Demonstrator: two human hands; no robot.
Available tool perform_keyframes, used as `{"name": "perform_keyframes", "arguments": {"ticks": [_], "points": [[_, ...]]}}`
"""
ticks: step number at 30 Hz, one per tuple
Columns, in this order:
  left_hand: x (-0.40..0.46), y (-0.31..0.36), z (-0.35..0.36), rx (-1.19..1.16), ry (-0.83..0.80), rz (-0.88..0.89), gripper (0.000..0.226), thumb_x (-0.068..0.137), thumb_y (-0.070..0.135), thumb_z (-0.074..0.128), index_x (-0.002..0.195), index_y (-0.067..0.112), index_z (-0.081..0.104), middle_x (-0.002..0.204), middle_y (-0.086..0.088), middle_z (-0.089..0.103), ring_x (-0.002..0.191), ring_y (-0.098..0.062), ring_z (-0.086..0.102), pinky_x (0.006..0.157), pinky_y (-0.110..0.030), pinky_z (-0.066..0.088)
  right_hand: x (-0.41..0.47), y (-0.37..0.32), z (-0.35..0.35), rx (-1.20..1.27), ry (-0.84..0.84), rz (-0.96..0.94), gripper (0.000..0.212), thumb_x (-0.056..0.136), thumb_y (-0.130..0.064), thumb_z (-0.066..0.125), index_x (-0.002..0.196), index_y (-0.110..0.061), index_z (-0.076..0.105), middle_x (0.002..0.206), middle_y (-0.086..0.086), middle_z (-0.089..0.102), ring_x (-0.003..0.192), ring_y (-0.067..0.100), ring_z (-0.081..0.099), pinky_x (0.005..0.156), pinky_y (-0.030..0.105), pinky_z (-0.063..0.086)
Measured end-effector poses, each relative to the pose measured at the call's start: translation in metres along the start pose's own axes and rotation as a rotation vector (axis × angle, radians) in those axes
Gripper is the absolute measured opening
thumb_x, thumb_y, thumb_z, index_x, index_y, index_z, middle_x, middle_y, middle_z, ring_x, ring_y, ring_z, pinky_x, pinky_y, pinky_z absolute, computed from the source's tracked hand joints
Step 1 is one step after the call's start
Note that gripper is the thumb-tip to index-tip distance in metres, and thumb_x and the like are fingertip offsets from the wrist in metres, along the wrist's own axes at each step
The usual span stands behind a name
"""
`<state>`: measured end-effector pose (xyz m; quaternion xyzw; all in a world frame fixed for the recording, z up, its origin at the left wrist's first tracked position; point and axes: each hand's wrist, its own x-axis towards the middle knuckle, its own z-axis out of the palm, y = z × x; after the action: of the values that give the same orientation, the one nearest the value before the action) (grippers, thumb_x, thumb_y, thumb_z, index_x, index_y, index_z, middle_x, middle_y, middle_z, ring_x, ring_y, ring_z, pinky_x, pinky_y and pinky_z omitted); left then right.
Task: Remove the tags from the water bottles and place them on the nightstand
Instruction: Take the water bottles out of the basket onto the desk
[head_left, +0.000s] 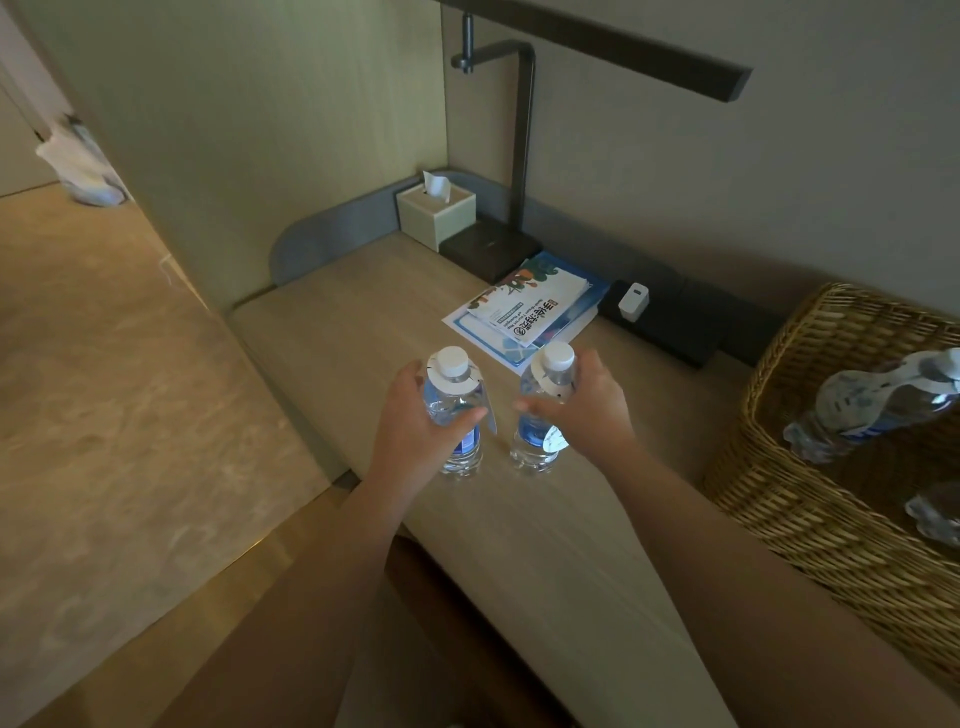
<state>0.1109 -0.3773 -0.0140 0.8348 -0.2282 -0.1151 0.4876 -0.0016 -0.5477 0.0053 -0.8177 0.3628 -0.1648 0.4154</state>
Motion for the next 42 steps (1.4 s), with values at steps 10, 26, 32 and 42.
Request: {"name": "perform_keyframes", "arguments": {"ticks": [10,26,32,42], "points": [[-0.006,0.088,-0.003,0.199,0.114,0.421,0.087,0.08,0.052,0.068,0.148,0.02,0.025,0.142,-0.005,0.041,0.124,-0.012,0.039,0.093,-0.03,0.041,-0.014,-0.005,-0.056,0.001,0.089,-0.049,0.092,0.067,-0.057,0.075,0.143,-0.027,0.033,0.148,-0.002,0.042,0.131,0.02,0.043,0.092,0.029,0.034],[-0.045,0.236,0.219,0.12,-0.402,0.733,0.078,0.08,0.053,0.068,0.142,0.016,0.038,0.144,-0.005,0.042,0.132,-0.022,0.039,0.105,-0.038,0.04,-0.098,0.106,-0.276,-0.007,0.62,0.144,0.053,0.084,-0.038,0.068,0.132,-0.024,0.051,0.129,-0.002,0.057,0.119,0.016,0.053,0.09,0.031,0.046],[-0.045,0.258,0.316,0.113,-0.642,0.506,0.087,0.074,0.047,0.077,0.144,0.02,0.033,0.147,-0.002,0.039,0.133,-0.022,0.04,0.1,-0.032,0.033,-0.109,0.174,-0.327,-0.036,0.813,0.295,0.062,0.075,-0.031,0.078,0.129,-0.019,0.049,0.13,0.002,0.052,0.117,0.019,0.05,0.088,0.031,0.044],[-0.025,0.258,0.384,0.093,-0.597,0.374,0.088,0.06,0.036,0.09,0.133,0.024,0.041,0.135,0.001,0.052,0.123,-0.022,0.05,0.098,-0.038,0.043,-0.073,0.237,-0.363,-0.059,0.491,0.421,0.107,0.059,-0.042,0.087,0.146,-0.019,0.029,0.149,0.005,0.034,0.135,0.025,0.034,0.108,0.048,0.036]]}}
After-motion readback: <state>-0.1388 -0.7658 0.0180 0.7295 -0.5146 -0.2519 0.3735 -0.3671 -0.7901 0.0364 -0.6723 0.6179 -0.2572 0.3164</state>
